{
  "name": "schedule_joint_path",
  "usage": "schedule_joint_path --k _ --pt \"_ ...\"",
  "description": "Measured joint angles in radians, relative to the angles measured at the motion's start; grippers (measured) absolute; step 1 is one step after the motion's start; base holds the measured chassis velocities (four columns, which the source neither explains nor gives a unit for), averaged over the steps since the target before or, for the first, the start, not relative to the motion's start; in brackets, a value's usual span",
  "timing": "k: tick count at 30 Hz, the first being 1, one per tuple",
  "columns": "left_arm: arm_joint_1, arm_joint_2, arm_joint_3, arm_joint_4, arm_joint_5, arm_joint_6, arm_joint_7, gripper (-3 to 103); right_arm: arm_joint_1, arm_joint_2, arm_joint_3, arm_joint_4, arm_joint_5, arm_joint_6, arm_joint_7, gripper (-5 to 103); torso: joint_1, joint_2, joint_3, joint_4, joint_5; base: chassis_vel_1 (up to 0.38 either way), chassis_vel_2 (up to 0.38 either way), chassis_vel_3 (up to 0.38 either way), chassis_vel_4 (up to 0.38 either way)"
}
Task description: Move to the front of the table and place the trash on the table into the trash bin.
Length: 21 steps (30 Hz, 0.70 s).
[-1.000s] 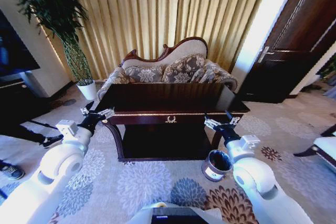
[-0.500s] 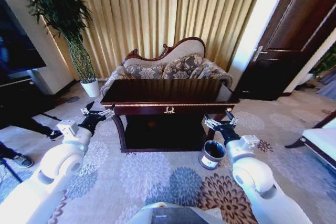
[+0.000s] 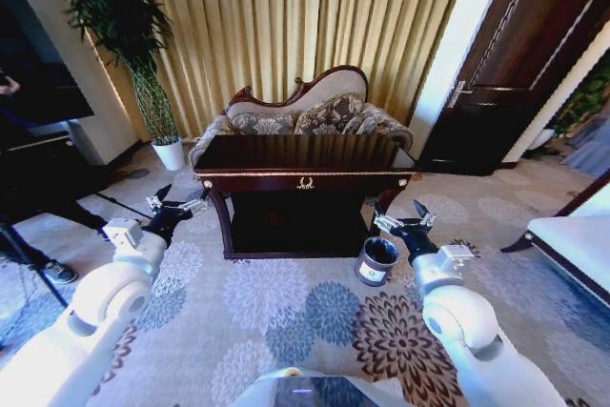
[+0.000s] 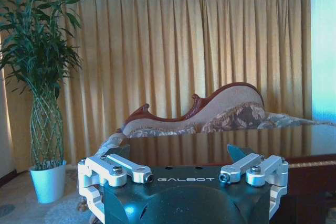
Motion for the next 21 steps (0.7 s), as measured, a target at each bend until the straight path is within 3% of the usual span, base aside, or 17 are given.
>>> schedule_joint_path --k 21 --pt "0.002 -0.007 0.002 -0.003 0.007 0.001 0.000 100 -0.002 0.001 0.001 0.003 0.000 0.003 0.002 100 0.000 0.000 0.000 -0.0003 -0.0002 0.189 -0.191 -0.193 0.191"
